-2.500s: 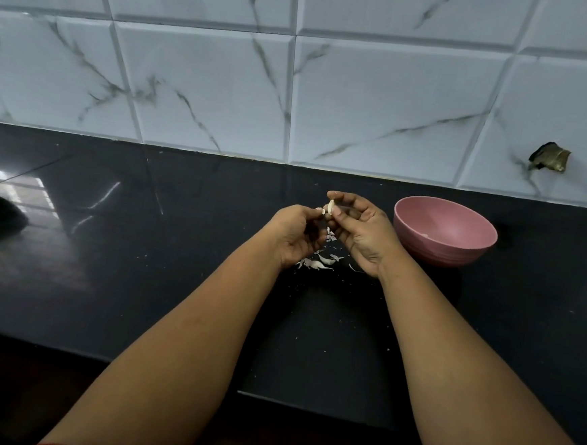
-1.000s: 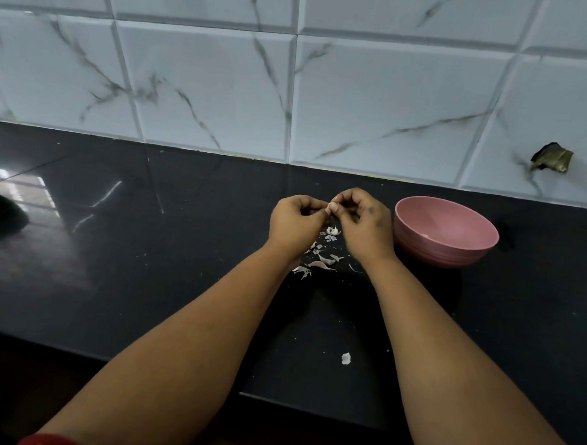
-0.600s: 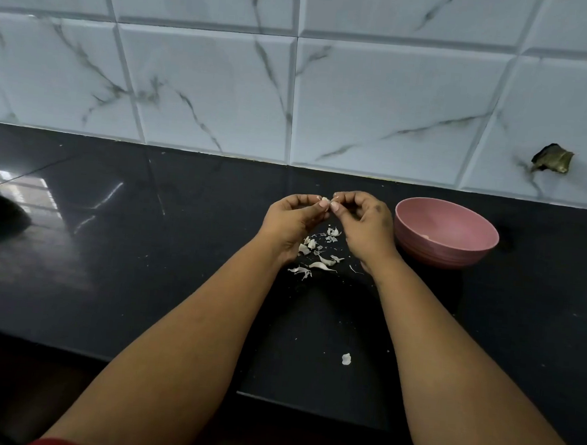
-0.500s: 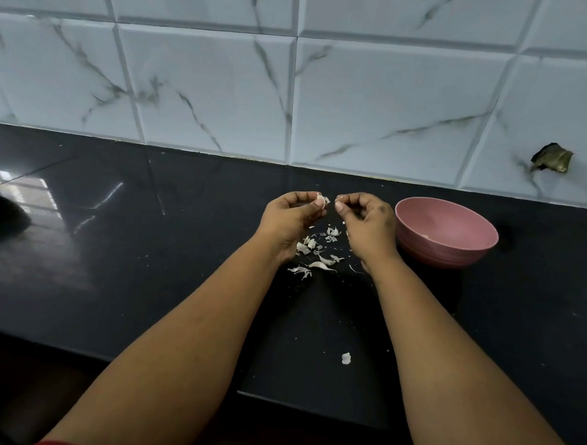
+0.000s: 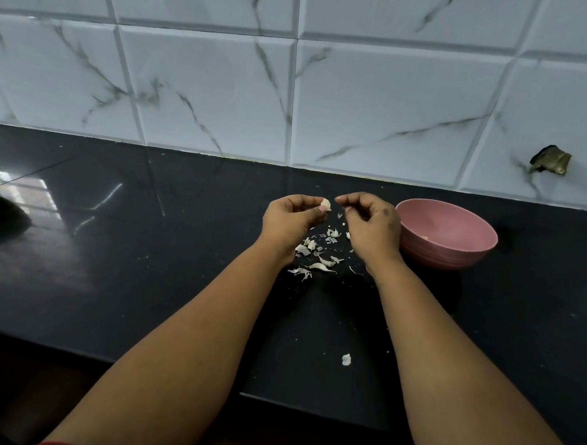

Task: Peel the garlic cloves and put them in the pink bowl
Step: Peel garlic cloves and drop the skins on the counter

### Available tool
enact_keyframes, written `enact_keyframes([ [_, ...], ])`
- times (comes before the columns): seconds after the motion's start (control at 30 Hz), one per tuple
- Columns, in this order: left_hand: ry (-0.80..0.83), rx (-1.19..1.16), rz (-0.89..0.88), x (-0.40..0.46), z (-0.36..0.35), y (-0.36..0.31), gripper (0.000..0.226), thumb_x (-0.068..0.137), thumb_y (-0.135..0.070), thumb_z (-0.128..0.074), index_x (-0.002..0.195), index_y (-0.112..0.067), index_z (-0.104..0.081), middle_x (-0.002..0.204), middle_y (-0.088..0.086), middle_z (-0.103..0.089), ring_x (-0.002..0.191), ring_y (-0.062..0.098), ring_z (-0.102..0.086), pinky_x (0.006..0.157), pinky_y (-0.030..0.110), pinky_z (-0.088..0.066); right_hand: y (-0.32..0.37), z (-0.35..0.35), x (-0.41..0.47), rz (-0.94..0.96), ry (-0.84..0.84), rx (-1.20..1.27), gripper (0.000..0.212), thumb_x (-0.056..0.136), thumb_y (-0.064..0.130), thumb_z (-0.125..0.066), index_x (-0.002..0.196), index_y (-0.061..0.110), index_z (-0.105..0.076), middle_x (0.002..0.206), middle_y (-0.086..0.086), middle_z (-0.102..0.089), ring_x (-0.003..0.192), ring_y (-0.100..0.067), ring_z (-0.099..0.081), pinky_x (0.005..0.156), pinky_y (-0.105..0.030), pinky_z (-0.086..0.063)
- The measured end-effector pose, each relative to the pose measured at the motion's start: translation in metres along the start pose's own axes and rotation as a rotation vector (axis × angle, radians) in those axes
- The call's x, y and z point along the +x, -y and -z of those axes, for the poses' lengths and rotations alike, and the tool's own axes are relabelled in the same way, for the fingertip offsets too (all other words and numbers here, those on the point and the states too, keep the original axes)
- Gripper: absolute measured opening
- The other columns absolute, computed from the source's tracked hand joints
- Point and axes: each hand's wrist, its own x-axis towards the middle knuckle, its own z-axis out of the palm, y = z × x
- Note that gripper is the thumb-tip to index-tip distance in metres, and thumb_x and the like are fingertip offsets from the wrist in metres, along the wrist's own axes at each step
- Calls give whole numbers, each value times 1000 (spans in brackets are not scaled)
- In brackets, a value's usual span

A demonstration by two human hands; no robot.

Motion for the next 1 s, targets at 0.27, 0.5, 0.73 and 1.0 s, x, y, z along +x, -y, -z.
enact_keyframes([
  [0.27, 6, 106, -71, -2, 1, 0, 8, 84, 4, -72, 82, -3, -70, 73, 11, -72, 70, 18, -71, 70, 24, -57, 4, -2, -5, -38, 163, 200, 16, 86, 1, -69, 89, 17, -70, 85, -4, -73, 76, -12, -70, 77, -26, -57],
  [0.5, 110, 216, -86, -2, 6, -5, 9, 88, 3, -68, 85, -4, -63, 69, 7, -65, 62, 13, -69, 65, 22, -58, 6, 3, -6, -77, 191, 259, 15, 83, 3, -73, 84, 18, -69, 89, -8, -73, 83, -16, -68, 81, -29, -58],
  [0.73, 217, 288, -48, 2, 15, -8, 10, 91, 3, -64, 87, -4, -58, 77, 12, -65, 61, 16, -69, 66, 23, -59, 5, 3, -6, -109, 247, 243, 15, 80, 3, -76, 81, 17, -69, 85, 4, -71, 80, -7, -67, 77, -20, -55],
  [1.0, 243, 260, -19, 5, 16, -7, 11, 90, 6, -62, 88, -5, -58, 77, 10, -63, 63, 14, -69, 68, 23, -58, 2, 3, -6, -151, 274, 300, 11, 82, -1, -73, 86, 9, -69, 86, -2, -71, 80, -8, -68, 73, -17, -53],
])
